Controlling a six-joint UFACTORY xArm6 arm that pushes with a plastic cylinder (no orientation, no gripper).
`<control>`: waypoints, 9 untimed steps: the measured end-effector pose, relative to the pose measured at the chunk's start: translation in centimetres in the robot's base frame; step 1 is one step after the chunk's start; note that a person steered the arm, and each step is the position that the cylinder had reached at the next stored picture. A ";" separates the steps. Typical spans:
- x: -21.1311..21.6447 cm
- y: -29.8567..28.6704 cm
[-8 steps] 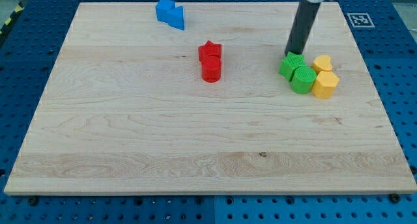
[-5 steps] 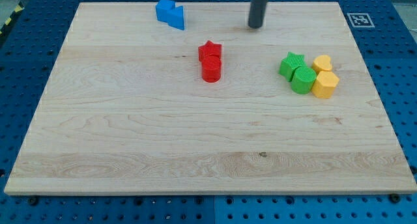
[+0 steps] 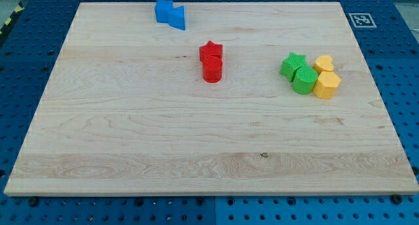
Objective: Move the blue blocks right to the red blocks
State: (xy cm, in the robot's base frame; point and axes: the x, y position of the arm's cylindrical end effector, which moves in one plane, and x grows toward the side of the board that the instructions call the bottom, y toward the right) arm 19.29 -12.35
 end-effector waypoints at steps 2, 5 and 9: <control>0.1 -0.2; 2.2 -3.9; 2.3 2.7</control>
State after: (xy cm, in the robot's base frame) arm 21.63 -9.65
